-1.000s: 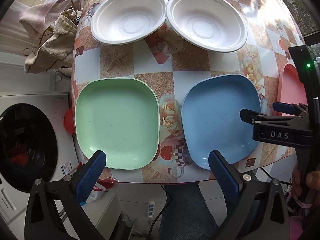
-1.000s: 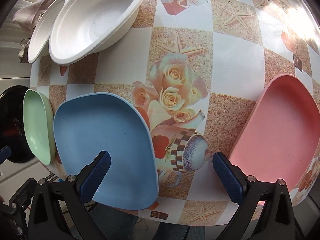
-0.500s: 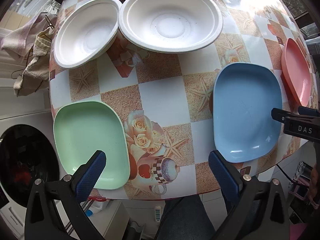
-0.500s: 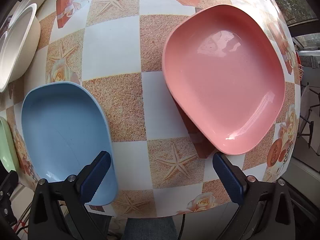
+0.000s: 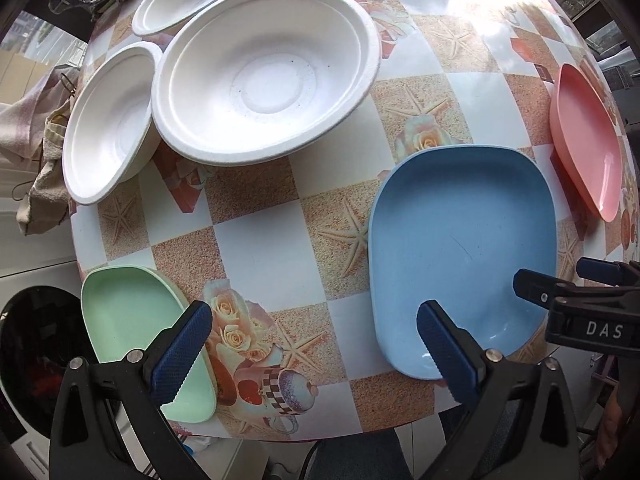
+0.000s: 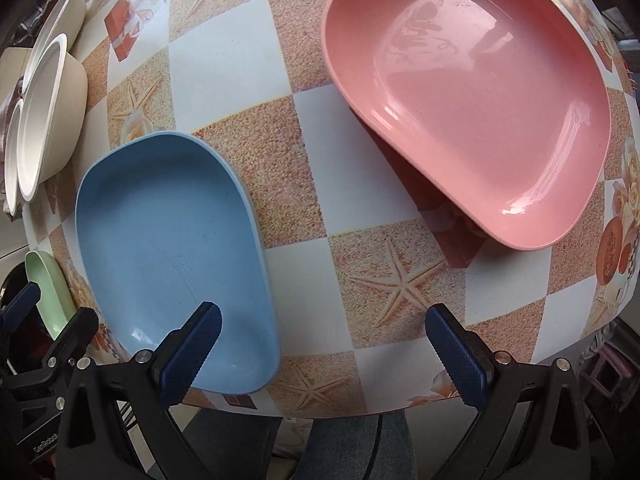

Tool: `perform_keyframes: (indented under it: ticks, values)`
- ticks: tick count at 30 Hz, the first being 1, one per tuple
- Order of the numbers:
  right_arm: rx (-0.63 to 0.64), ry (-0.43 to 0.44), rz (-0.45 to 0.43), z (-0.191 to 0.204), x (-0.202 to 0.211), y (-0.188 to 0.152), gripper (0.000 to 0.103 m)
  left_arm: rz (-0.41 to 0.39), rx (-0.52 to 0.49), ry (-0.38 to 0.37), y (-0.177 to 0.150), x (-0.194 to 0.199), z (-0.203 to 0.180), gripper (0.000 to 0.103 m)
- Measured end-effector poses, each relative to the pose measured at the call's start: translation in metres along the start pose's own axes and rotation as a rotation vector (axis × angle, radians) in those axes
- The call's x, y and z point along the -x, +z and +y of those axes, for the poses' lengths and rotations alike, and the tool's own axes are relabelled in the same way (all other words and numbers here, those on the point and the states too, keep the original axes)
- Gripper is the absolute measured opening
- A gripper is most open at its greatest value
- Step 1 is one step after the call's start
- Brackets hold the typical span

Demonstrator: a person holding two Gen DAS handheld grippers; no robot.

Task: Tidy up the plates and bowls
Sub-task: 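Move both grippers toward the rim of the blue plate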

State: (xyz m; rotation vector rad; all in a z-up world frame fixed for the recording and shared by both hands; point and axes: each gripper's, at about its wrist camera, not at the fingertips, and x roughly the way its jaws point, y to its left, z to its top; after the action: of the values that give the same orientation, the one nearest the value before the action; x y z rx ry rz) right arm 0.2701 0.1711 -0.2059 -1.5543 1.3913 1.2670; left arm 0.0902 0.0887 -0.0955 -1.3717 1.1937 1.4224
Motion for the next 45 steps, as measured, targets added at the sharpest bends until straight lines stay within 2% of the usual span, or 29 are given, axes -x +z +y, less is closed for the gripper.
perform_keyframes:
  ticks: [3,5,8,10,11,12,17,23,26,27,28,36,45]
  values:
    - [0.000,-0.013,0.014,0.004,-0.007,0.005,0.103,0.006,-0.008,-0.007,0.009,-0.012,-0.008,0.102]
    - [-0.007,-0.033,0.065,0.013,-0.003,0.008,0.103,0.012,0.000,-0.007,0.014,-0.020,-0.009,0.102]
    - [0.023,-0.090,0.060,0.021,-0.007,0.013,0.103,0.019,0.022,-0.015,0.019,-0.029,-0.009,0.102]
    - [0.035,-0.098,0.060,0.019,-0.004,0.010,0.103,0.039,0.030,-0.017,0.022,-0.038,-0.006,0.103]
    - [0.040,-0.097,0.061,0.018,-0.002,0.008,0.103,0.028,0.041,-0.044,0.024,-0.038,-0.003,0.103]
    - [0.042,-0.094,0.064,0.020,-0.006,0.008,0.103,0.041,0.045,-0.065,0.017,-0.046,0.000,0.103]
    - [0.053,-0.096,0.060,0.028,-0.007,0.011,0.103,0.078,0.087,-0.155,0.022,-0.065,0.016,0.103]
    - [0.088,-0.111,0.021,0.038,-0.008,0.020,0.103,0.076,0.086,-0.150,0.030,-0.072,0.014,0.103]
    - [0.092,-0.111,0.027,0.037,-0.008,0.020,0.103,0.074,0.087,-0.151,0.029,-0.074,0.026,0.103]
    - [0.092,-0.108,0.031,0.034,-0.009,0.018,0.103,0.075,0.087,-0.152,0.028,-0.073,0.025,0.103]
    - [0.092,-0.108,0.032,0.035,-0.008,0.019,0.103,0.082,0.083,-0.148,0.023,-0.071,0.005,0.103]
    - [0.092,-0.098,0.044,0.028,-0.012,0.011,0.103,0.093,0.080,-0.149,0.027,-0.070,0.001,0.103]
    - [0.098,-0.102,0.025,0.032,-0.004,0.018,0.103,0.090,0.085,-0.142,0.027,-0.070,0.004,0.103]
